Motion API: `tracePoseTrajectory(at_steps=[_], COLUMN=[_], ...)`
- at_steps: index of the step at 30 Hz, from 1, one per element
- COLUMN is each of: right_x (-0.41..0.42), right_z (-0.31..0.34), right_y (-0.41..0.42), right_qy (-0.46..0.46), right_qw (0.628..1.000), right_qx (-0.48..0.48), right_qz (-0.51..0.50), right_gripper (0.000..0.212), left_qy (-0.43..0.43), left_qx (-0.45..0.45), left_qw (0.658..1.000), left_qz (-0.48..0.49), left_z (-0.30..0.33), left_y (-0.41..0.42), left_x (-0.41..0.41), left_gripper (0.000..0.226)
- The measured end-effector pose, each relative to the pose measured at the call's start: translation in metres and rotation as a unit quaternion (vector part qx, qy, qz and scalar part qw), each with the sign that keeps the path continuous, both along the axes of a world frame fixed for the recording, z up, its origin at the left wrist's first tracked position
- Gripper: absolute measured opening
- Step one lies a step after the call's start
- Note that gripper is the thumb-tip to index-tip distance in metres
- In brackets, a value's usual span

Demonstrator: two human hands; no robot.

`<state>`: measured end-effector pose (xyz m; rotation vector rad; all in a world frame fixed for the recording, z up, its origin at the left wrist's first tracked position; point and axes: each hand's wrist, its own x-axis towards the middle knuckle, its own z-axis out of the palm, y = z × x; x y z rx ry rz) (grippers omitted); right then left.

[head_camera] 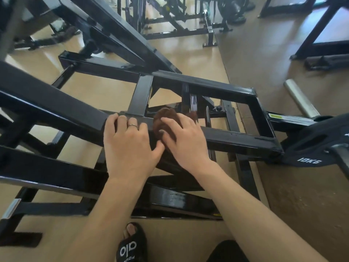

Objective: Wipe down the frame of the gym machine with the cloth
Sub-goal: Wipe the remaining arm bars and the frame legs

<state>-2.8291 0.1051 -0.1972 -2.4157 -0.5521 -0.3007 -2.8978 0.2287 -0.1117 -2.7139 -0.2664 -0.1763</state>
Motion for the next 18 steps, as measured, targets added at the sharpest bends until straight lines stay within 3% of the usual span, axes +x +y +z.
tracePoseTrajectory(at_steps=[7, 13, 16, 18], right_x=[-0.002, 0.012, 0.017, 0.016], right_z=[-0.025, -0.035, -0.030, -0.018], right_y=[-0.054, -0.148, -0.137, -0.094], right_qy=[0.007, 0.109, 0.110, 0.092], right_qw=[0.998, 0.963, 0.954, 0.969], right_qx=[0.020, 0.072, 0.061, 0.062], right_qz=[-0.061, -0.238, -0.271, -0.221], right_gripper=[0.039, 0.041, 0.038, 0.034], left_qy=[0.028, 0.057, 0.037, 0.029], left_qx=[-0.002, -0.040, -0.039, -0.038], left_qw=[0.999, 0.995, 0.995, 0.995], left_qz=[-0.018, -0.071, -0.082, -0.087], left_z=[-0.002, -0.015, -0.016, -0.018], left_y=[-0.003, -0.017, -0.014, -0.014], left_x=[0.007, 0.017, 0.018, 0.018], left_gripper=[0.060, 0.056, 0.057, 0.057])
